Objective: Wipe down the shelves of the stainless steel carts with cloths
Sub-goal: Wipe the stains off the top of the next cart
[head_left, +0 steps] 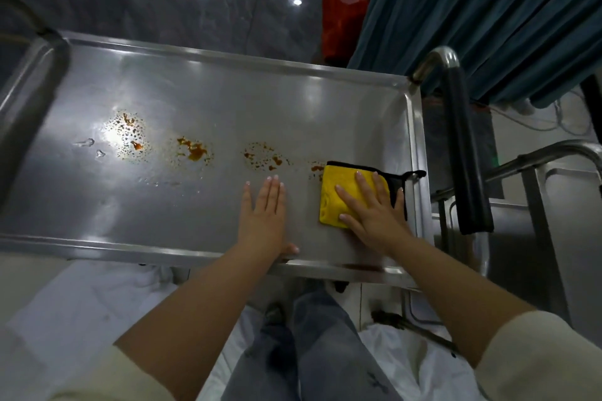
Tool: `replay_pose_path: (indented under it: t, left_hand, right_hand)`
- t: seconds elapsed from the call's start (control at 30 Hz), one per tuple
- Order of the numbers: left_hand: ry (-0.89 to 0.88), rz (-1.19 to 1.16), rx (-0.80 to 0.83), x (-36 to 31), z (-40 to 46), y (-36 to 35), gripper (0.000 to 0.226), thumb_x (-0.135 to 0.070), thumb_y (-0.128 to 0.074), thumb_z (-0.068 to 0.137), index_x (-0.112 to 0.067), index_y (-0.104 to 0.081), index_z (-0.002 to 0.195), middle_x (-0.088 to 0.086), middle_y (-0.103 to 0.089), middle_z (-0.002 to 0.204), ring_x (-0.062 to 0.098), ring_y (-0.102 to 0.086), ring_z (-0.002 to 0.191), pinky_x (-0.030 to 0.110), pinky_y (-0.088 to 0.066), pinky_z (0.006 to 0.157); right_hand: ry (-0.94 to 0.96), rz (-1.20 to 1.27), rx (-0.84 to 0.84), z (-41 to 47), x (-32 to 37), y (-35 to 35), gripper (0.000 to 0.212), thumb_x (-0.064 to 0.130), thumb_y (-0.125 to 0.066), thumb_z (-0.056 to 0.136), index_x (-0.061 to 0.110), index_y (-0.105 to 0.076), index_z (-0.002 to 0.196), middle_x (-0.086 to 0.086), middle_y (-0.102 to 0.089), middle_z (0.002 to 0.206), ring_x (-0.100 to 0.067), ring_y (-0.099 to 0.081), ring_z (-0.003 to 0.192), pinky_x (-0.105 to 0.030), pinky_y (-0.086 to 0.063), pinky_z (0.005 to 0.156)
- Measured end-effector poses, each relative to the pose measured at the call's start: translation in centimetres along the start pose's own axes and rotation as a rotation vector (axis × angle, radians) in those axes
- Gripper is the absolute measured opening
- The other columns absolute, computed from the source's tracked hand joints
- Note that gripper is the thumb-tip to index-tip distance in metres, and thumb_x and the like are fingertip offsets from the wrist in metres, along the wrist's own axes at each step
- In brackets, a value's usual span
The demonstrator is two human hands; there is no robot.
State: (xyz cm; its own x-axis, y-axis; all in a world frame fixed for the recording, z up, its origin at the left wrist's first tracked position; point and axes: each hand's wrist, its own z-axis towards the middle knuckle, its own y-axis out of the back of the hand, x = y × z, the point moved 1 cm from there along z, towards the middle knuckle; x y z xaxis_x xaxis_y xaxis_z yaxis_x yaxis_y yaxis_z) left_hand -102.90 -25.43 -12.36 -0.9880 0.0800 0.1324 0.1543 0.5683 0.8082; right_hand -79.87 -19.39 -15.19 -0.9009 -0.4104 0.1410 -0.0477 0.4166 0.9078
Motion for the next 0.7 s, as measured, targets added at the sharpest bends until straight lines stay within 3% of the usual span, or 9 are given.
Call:
replay_pose_path:
  t: [0.13, 0.27, 0.5, 0.7]
  left_hand:
    - [-0.021, 0.039, 0.040, -0.3, 1.0, 0.7, 0.126, -0.078, -0.045, 0.078, 0.000, 0.028, 0.144, 0.018, 0.033, 0.153, 0.031, 0.028, 0.143, 0.060, 0.013, 0.114]
    - [-0.018, 0.059, 0.033, -0.8, 1.7, 1.0, 0.126, -0.077, -0.047, 0.078, 0.001, 0.032, 0.138, 0.018, 0.033, 0.153, 0.031, 0.029, 0.142, 0.061, 0.018, 0.110]
    - [0.025, 0.005, 0.038, -1.1, 2.5, 0.9, 0.129, -0.075, -0.051, 0.077, -0.002, 0.039, 0.134, 0.018, 0.041, 0.146, 0.032, 0.042, 0.129, 0.060, 0.028, 0.103]
    - [0.013, -0.011, 0.015, -0.9, 2.8, 1.0, 0.134, -0.076, -0.051, 0.076, -0.003, 0.049, 0.126, 0.019, 0.047, 0.141, 0.034, 0.047, 0.128, 0.060, 0.036, 0.096]
  right_hand:
    - [0.002, -0.004, -0.013, 4.8, -2.3, 2.1, 0.054, 0.073, -0.004, 0.083, 0.066, 0.017, 0.132, 0.012, 0.019, 0.157, -0.021, 0.025, 0.143, -0.068, 0.005, 0.106]
    - [-0.019, 0.064, -0.007, 10.5, -4.5, 5.1, 0.049, 0.064, -0.018, 0.093, 0.062, 0.002, 0.138, 0.012, 0.015, 0.158, -0.021, 0.023, 0.144, -0.067, 0.008, 0.108]
    - [-0.044, 0.157, 0.014, 20.6, -5.6, 10.7, 0.047, 0.060, -0.019, 0.096, 0.057, -0.009, 0.142, 0.008, 0.011, 0.160, -0.026, 0.020, 0.144, -0.070, 0.010, 0.106]
    - [-0.115, 0.124, 0.022, 24.8, -2.5, 11.5, 0.069, 0.083, -0.023, 0.079, 0.058, -0.007, 0.141, 0.004, 0.018, 0.159, -0.031, 0.023, 0.143, -0.076, 0.012, 0.097]
